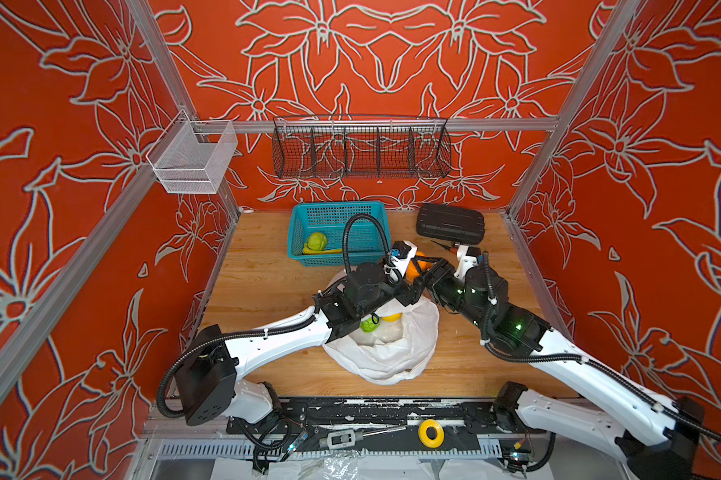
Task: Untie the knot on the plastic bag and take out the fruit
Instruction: 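Grasp the orange with the left gripper from the right gripper, then carry the orange to the teal basket with left gripper while right draws back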
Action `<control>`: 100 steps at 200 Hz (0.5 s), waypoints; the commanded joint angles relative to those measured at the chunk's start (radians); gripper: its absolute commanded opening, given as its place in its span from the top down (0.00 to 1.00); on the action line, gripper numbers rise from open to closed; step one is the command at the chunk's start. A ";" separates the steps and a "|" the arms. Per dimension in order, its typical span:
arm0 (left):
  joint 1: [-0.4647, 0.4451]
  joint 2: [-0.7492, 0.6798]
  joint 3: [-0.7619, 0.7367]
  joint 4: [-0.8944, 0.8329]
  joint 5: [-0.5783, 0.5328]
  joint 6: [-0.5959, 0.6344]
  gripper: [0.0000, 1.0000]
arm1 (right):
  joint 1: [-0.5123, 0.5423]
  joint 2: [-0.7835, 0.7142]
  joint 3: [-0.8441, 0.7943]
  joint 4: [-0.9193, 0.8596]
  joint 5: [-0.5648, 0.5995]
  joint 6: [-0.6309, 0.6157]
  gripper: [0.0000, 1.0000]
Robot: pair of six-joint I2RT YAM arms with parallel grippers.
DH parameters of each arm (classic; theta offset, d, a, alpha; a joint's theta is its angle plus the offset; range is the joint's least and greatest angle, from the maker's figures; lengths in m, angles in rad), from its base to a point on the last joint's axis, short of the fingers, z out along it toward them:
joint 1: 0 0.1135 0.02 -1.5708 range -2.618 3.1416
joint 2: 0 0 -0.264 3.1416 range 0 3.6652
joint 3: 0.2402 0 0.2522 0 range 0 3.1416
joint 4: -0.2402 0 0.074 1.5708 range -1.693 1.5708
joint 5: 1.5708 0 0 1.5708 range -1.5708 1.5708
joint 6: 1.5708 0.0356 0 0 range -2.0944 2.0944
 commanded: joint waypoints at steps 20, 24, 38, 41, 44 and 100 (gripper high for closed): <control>-0.007 0.022 0.066 -0.010 0.040 -0.013 0.44 | -0.001 -0.035 -0.028 0.025 -0.019 0.028 0.40; -0.007 0.022 0.068 -0.013 0.044 -0.017 0.45 | -0.002 -0.038 -0.029 0.024 -0.019 0.026 0.40; -0.007 0.022 0.076 -0.020 0.054 -0.032 0.47 | -0.004 -0.049 -0.032 0.012 -0.020 0.026 0.39; -0.007 0.022 0.079 -0.023 0.055 -0.038 0.47 | -0.005 -0.053 -0.031 0.008 -0.019 0.025 0.39; -0.007 0.022 0.082 -0.027 0.054 -0.043 0.47 | -0.005 -0.055 -0.032 0.005 -0.018 0.024 0.38; -0.004 0.030 0.171 -0.187 -0.031 -0.108 0.52 | -0.005 -0.136 -0.037 -0.013 0.016 -0.066 0.11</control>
